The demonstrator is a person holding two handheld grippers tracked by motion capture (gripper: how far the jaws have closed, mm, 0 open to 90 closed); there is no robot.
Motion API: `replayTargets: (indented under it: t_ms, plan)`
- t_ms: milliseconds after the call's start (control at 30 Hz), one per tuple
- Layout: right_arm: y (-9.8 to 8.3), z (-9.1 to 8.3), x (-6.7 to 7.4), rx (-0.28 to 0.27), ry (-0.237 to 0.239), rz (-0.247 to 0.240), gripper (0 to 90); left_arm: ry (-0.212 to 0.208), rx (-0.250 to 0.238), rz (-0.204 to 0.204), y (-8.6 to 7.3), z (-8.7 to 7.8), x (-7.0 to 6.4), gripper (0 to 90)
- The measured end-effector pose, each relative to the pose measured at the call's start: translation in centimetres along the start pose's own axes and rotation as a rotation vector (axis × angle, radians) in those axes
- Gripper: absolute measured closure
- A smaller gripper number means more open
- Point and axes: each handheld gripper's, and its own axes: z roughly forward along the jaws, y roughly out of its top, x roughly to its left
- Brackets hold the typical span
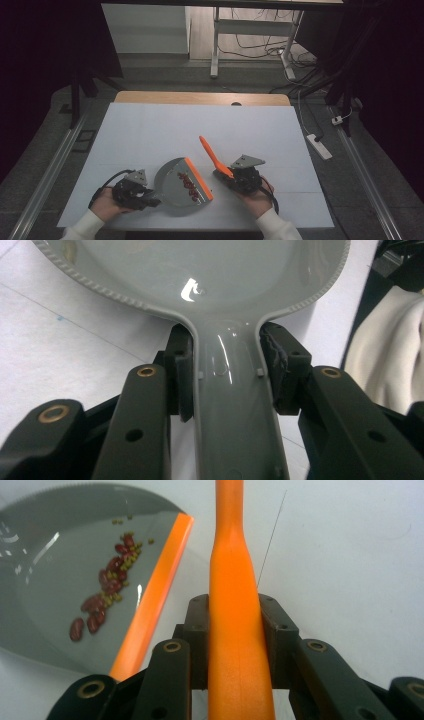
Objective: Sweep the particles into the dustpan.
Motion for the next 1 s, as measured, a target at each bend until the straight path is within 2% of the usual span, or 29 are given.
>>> replayTargets:
  t_ms: [267,367,533,600,667,733,800,900,1000]
  plan:
    - [-1.0,-0.9,1.0,0.01,0.007,0.002,70.3,-0.003,0.009,0.014,0.3,0.2,-0.3,61.0]
    - [-1.1,-1.0,1.8,0.012,0.013,-0.02,70.3,-0.003,0.009,0.013,0.3,0.2,-0.4,61.0]
    - [-1.0,-1.1,3.1,0.009,0.099,-0.014,70.3,-0.003,0.009,0.011,0.3,0.3,-0.4,60.9]
    - [-0.9,-1.3,3.2,-0.016,0.137,-0.001,70.3,-0.003,0.007,0.01,0.3,0.3,-0.3,61.0]
    - [-0.7,-1.6,3.0,-0.042,0.163,0.033,70.4,-0.003,0.007,0.01,0.3,0.4,-0.3,61.0]
    - [-0.7,-1.9,2.6,-0.069,0.157,0.052,70.4,-0.003,0.007,0.009,0.3,0.4,-0.3,61.0]
    - [-0.7,-2.1,1.9,-0.078,0.13,0.059,70.4,-0.002,0.005,0.01,0.3,0.4,-0.3,61.0]
    - [-1.0,-2.1,0.9,-0.073,0.102,0.087,70.4,0.004,-0.002,0.012,0.3,0.4,-0.3,61.0]
    - [-1.2,-1.8,0.4,-0.059,0.079,0.089,70.4,0.009,-0.011,0.007,0.3,0.4,-0.1,61.2]
